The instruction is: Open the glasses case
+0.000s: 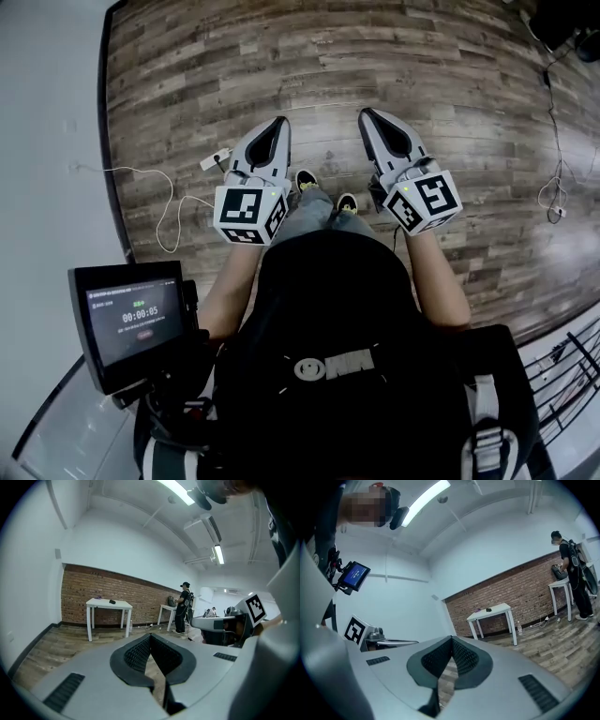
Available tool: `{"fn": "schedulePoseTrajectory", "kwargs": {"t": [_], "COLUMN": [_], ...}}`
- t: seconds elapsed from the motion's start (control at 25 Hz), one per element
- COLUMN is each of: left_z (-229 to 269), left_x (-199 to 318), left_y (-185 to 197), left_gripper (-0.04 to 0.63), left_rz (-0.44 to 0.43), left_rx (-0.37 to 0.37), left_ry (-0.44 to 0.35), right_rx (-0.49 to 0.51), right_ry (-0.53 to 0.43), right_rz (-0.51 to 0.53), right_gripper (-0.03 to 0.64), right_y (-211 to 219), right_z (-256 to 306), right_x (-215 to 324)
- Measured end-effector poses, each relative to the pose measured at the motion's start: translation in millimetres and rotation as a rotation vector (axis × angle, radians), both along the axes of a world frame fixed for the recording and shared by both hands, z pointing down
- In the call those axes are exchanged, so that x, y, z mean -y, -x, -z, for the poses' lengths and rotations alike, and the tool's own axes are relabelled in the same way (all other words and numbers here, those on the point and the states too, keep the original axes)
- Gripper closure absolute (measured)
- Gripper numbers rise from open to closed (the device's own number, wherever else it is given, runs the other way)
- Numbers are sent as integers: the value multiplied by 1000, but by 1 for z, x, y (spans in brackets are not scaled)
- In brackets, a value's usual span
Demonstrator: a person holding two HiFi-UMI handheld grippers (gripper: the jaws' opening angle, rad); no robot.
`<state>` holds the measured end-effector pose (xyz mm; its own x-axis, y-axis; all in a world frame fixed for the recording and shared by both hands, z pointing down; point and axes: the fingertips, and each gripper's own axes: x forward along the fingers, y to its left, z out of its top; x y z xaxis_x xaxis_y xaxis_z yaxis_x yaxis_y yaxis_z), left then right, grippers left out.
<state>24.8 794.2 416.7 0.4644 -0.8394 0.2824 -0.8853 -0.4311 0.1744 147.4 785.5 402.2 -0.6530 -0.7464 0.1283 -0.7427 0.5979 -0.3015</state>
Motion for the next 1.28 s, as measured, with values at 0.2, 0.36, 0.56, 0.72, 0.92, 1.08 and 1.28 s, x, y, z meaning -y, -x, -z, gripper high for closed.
{"fn": "schedulePoseTrajectory", "kwargs": {"t": [0.2, 0.36, 0.56, 0.72, 0.92, 1.08, 1.28], "left_z": [-2, 0, 1, 0, 2, 9, 18], "left_x": [35, 52, 81, 111, 163, 208, 242], "left_y": [22, 34, 36, 35, 25, 2, -15], "left_gripper": [591, 591, 591, 591, 591, 591, 591], "left_rz": [-13, -12, -2, 13, 24, 15, 16], "left_rx": [-25, -36, -41, -39, -22, 5, 26], "left_ry": [0, -2, -3, -1, 9, 0, -17], "right_rx": [-17, -22, -35, -24, 0, 33, 55], "right_ry": [-4, 4, 13, 26, 31, 19, 16], "right_rz": [-14, -7, -15, -8, 42, 99, 88], "right_gripper": [614, 614, 614, 614, 614, 614, 614], "right_y": [24, 40, 37, 32, 27, 20, 5], "right_z": [2, 1, -1, -6, -8, -3, 2], "right_x": [31, 47, 73, 101, 153, 198, 237]}}
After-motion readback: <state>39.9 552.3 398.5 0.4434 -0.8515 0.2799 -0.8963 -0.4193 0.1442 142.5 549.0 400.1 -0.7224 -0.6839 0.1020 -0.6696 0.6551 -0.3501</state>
